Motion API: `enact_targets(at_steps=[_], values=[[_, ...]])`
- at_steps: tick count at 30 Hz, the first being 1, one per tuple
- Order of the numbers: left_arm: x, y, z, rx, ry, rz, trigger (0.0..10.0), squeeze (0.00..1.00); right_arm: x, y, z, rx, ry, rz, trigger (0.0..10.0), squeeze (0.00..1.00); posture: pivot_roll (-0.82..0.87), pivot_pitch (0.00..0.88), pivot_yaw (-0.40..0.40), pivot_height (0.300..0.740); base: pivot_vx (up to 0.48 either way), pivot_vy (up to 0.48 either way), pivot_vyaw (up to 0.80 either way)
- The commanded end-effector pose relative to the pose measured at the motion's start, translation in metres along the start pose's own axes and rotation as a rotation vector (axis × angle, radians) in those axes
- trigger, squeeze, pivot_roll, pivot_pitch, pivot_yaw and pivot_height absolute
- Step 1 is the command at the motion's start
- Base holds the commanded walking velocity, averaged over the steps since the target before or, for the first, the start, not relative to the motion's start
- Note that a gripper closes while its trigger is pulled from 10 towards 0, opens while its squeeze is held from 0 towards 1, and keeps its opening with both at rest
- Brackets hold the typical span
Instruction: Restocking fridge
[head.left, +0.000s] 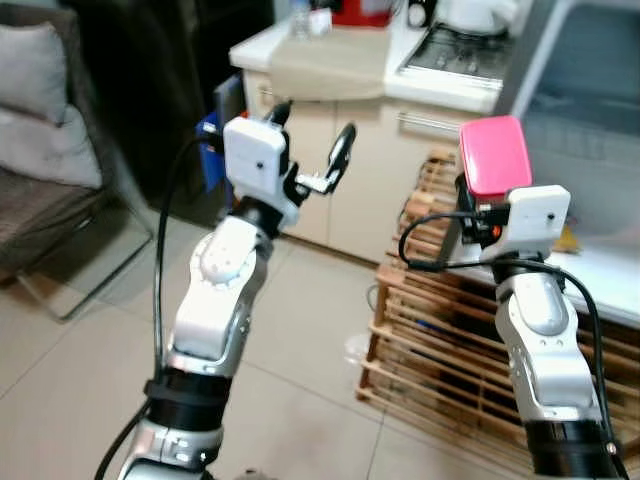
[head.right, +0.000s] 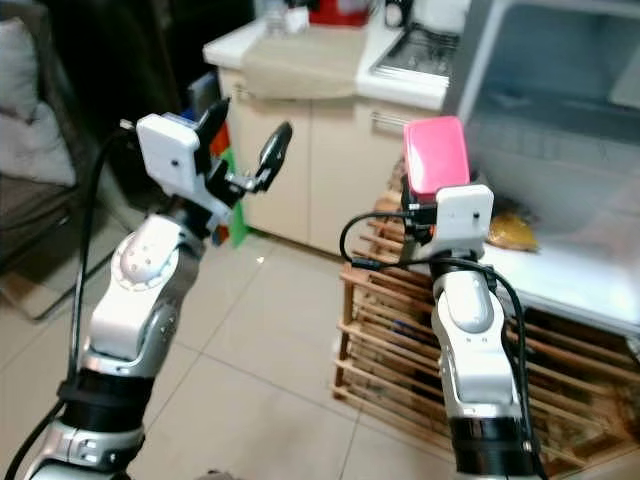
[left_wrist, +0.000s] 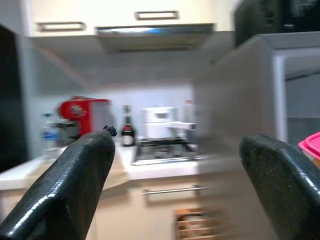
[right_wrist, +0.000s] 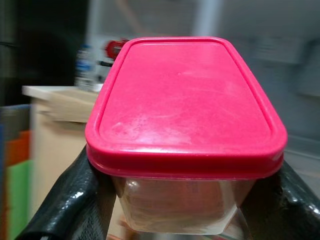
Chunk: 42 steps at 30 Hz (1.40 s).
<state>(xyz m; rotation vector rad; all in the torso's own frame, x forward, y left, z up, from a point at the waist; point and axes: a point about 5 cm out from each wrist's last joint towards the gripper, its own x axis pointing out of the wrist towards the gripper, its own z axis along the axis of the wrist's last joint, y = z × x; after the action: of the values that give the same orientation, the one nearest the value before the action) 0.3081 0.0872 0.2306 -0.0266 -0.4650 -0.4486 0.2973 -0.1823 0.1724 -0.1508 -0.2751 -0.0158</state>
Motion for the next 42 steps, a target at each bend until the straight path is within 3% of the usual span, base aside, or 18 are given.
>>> enact_targets(at_steps=[1, 6, 12, 17, 28, 31, 36, 42], values=[[0.003, -0.003, -0.003, 0.006, 0.023, -0.009, 10.0, 0.0, 0.002, -0.007, -0.005, 0.004, 0.03, -0.039, 0.0, 0.0, -0.14, 0.0, 0.024, 0.74, 0.0, 0.0, -0.76], [0.005, -0.002, -0.007, 0.008, 0.045, 0.001, 10.0, 0.0, 0.008, -0.013, -0.007, 0.009, 0.04, -0.068, 0.0, 0.0, -0.14, 0.0, 0.026, 0.74, 0.0, 0.0, -0.75], [0.008, 0.0, -0.012, 0.026, 0.079, 0.034, 10.0, 0.0, 0.016, -0.009, -0.007, 0.003, 0.04, -0.043, 0.0, 0.0, -0.14, 0.0, 0.026, 0.74, 0.0, 0.0, -0.13], [0.014, -0.007, -0.015, 0.049, 0.079, -0.001, 10.0, 0.0, 0.019, -0.003, -0.007, 0.004, 0.032, -0.023, 0.0, 0.0, -0.14, 0.0, 0.023, 0.74, 0.439, 0.0, 0.0], [0.016, -0.02, -0.012, 0.026, 0.059, -0.102, 10.0, 0.0, 0.015, 0.001, -0.014, 0.009, 0.057, -0.011, 0.0, 0.0, -0.14, 0.0, 0.031, 0.74, 0.396, -0.187, 0.0], [0.016, -0.019, -0.01, -0.009, 0.049, -0.096, 10.0, 0.0, 0.014, 0.001, -0.018, 0.011, 0.074, -0.013, 0.0, 0.0, -0.13, 0.005, 0.03, 0.74, 0.227, -0.223, 0.0], [0.014, -0.015, -0.009, -0.002, 0.053, -0.087, 10.0, 0.0, 0.012, 0.0, -0.025, 0.033, 0.122, -0.036, 0.0, 0.0, -0.13, 0.01, 0.024, 0.74, 0.0, 0.0, 0.0], [0.012, -0.013, -0.008, -0.003, 0.05, -0.083, 10.0, 0.0, -0.002, -0.006, -0.041, 0.022, 0.203, -0.091, 0.0, 0.0, -0.12, 0.017, 0.019, 0.74, 0.0, 0.0, 0.0]])
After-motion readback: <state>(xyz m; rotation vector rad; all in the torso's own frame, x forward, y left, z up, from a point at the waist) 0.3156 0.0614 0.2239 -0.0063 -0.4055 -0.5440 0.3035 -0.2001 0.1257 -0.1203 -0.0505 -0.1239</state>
